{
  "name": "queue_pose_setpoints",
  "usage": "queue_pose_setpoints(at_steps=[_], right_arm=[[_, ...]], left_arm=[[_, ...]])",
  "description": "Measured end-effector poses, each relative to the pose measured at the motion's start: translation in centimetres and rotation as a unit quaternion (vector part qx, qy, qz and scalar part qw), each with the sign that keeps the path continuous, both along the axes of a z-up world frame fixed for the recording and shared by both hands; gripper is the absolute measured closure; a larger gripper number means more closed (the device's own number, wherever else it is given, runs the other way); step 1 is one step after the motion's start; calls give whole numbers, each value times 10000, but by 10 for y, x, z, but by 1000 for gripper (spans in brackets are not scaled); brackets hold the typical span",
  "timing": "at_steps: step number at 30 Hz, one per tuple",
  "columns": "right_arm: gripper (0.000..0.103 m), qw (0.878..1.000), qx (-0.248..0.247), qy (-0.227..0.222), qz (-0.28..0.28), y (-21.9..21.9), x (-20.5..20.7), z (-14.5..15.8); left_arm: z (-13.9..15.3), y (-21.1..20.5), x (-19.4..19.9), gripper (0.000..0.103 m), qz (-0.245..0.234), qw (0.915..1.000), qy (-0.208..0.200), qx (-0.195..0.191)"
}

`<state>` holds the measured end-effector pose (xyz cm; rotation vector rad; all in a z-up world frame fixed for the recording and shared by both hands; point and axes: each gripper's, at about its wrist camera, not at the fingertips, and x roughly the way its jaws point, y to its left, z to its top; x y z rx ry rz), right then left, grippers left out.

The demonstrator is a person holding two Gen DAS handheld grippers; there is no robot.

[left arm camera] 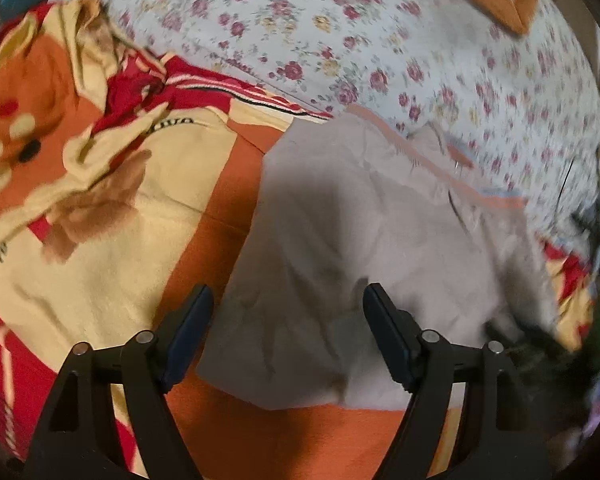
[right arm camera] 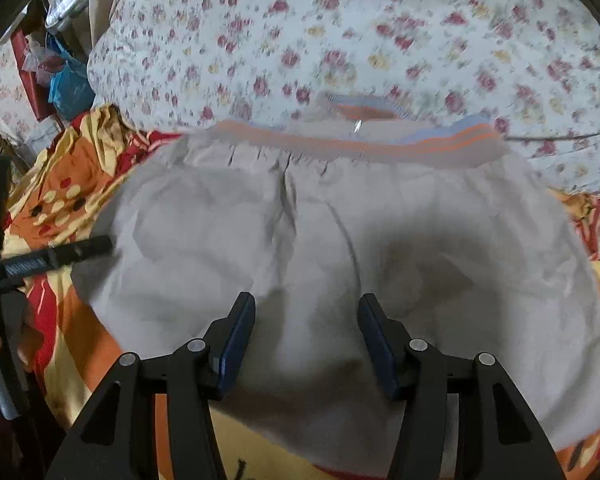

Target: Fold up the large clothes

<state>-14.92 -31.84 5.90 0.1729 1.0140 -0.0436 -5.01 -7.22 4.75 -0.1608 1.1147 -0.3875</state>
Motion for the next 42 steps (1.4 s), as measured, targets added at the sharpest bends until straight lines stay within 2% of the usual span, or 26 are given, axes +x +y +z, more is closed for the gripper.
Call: queue_pose_setpoints(at_steps=[2,6,9,15,21,26,30,32,35,37,39,40,41,42], right_arm=[[46,10000,1,58,11,0,1,-6],[47,9997,240,-59,13,-9,-11,8],[40,9997,183,-166,-52,-18,-28,21],[37,9989,148,-262,-369,-39,-49,38],[35,9959,530,-447,-588,-50,-60,44],[35,9965,528,-480,-441,-44,-62,45],[35,9954,658,-503,-490,-47,-63,44],[35,9948,706,-522,-509,-49,-65,44],[34,9940,725,-564,-597,-55,-66,44],[34,9932,765,-571,-665,-59,-66,45],[34,9921,833,-588,-726,-64,-68,46],[34,9919,849,-590,-736,-65,-69,46],[34,9917,858,-601,-749,-67,-70,48],[34,9916,850,-612,-760,-69,-72,49]], left_arm=[[-2,8,4,19,153,9995,147,-227],[-8,16,10,19,319,9984,278,-363],[-13,17,13,19,356,9975,408,-459],[-26,12,19,16,383,9944,666,-722],[-28,12,26,11,450,9903,857,-999],[-26,8,37,11,487,9913,840,-888],[-26,2,46,10,366,9930,816,-767],[-28,-3,47,2,227,9932,858,-757],[-29,-17,48,0,-176,9929,934,-712],[-30,-28,48,0,-560,9891,1051,-862],[-30,-34,46,4,-627,9895,1015,-819],[-29,-36,45,15,-673,9894,978,-832],[-28,-36,46,36,-709,9887,977,-885],[-27,-35,46,47,-706,9874,1003,-997]])
